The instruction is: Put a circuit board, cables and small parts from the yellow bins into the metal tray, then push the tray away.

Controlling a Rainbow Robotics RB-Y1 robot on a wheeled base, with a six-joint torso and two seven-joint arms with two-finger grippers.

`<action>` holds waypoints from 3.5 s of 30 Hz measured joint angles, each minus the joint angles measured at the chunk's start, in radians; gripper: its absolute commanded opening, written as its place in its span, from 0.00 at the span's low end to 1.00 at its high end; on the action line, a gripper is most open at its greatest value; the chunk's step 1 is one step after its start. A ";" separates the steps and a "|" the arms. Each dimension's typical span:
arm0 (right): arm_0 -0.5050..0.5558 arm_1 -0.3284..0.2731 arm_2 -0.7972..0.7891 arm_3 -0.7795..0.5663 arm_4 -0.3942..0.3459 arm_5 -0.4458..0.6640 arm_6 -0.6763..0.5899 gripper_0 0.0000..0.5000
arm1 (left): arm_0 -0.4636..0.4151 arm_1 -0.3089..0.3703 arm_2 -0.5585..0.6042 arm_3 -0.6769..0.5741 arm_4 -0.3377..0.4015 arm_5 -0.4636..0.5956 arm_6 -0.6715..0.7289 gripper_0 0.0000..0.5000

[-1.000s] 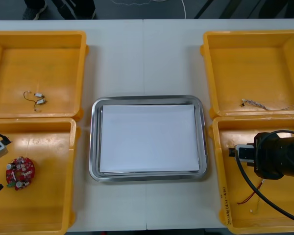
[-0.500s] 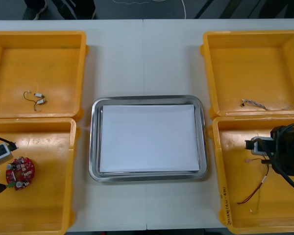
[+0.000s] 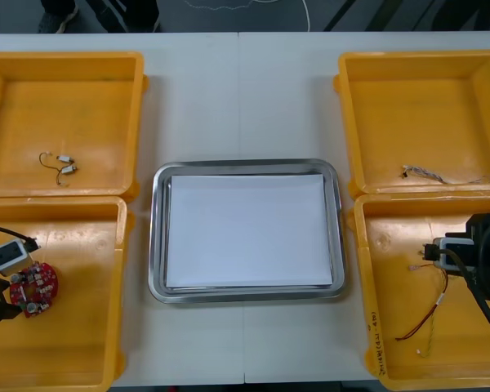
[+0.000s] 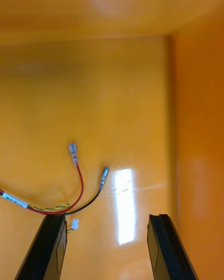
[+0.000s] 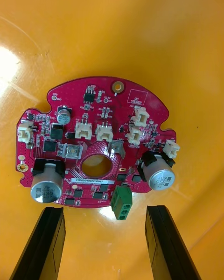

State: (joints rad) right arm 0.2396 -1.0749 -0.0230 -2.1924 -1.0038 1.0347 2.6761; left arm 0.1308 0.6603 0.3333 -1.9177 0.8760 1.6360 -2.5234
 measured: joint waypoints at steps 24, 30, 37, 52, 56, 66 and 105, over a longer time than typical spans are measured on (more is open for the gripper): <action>0.051 -0.106 0.134 0.034 0.015 -0.192 0.000 1.00 | 0.067 -0.001 0.000 0.001 0.002 -0.082 -0.016 1.00; 0.051 -0.106 0.129 0.088 -0.036 -0.203 0.000 1.00 | 0.075 -0.007 0.000 -0.002 -0.005 -0.091 -0.019 1.00; 0.051 -0.106 0.081 0.084 -0.034 -0.064 0.000 1.00 | 0.098 -0.036 0.001 -0.031 -0.029 -0.104 -0.019 1.00; 0.033 -0.093 -0.002 -0.086 0.073 0.244 -0.679 1.00 | 0.101 -0.077 0.001 -0.035 -0.064 -0.132 -0.020 0.97; 0.019 -0.062 -0.002 -0.086 0.073 0.274 -0.811 1.00 | 0.102 -0.079 0.001 -0.035 -0.066 -0.137 -0.020 0.43; 0.017 -0.008 -0.002 -0.086 0.073 0.293 -1.173 1.00 | 0.102 -0.079 0.001 -0.036 -0.069 -0.142 -0.020 0.00; 0.016 0.234 0.039 0.011 0.307 0.278 -1.946 1.00 | -0.104 -0.015 0.156 -0.236 0.040 0.274 0.566 0.00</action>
State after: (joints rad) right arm 0.2551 -0.8406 0.0159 -2.1810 -0.6964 1.3128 0.7305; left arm 0.0265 0.6451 0.4896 -2.1542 0.9162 1.9099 -1.9571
